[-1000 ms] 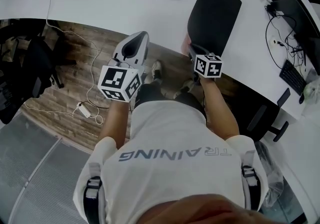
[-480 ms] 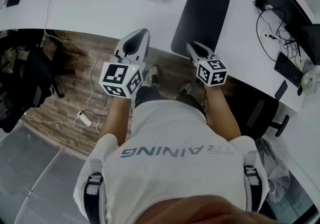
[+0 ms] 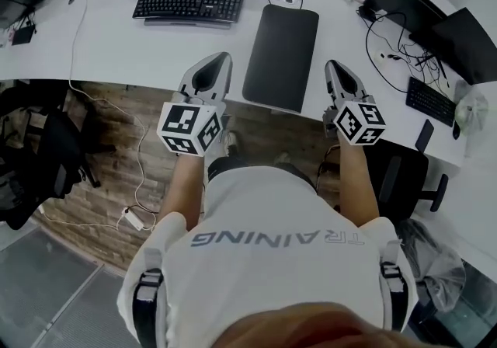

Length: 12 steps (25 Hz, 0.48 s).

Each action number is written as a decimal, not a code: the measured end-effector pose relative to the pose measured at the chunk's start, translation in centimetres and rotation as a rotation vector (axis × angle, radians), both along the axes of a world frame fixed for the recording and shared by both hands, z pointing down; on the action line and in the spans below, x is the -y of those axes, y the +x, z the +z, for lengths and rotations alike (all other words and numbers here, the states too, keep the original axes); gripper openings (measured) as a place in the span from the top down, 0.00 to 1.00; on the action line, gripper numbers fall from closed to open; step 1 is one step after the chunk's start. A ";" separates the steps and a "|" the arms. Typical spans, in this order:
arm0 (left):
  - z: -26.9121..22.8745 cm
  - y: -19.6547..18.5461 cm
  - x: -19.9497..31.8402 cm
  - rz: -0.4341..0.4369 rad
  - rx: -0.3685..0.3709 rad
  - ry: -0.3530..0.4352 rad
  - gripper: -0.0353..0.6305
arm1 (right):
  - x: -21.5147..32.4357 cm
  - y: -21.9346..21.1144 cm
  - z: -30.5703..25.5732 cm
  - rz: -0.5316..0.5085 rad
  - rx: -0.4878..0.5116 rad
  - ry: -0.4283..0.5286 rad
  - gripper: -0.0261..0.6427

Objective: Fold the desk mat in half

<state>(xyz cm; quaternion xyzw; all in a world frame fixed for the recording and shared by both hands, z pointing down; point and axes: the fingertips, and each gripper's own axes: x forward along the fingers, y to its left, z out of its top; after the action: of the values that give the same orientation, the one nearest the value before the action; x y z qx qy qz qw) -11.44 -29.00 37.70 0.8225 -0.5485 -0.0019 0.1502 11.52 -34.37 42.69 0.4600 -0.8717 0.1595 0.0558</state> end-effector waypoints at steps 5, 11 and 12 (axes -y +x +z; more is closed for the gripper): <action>-2.2 1.6 0.4 -0.002 -0.009 0.043 0.90 | 0.6 5.6 -6.0 0.130 0.018 0.128 0.93; -3.9 3.9 1.1 0.014 -0.012 0.073 0.90 | -1.2 8.6 -11.0 0.174 0.028 0.218 0.93; -4.2 4.4 1.1 0.022 -0.010 0.079 0.90 | -1.5 9.0 -11.6 0.180 0.035 0.228 0.92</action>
<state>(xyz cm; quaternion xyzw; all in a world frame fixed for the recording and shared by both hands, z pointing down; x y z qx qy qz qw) -7.06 -30.12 33.51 0.8339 -0.5380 -0.0261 0.1202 20.56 -32.85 31.11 0.5369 -0.8402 0.0718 -0.0265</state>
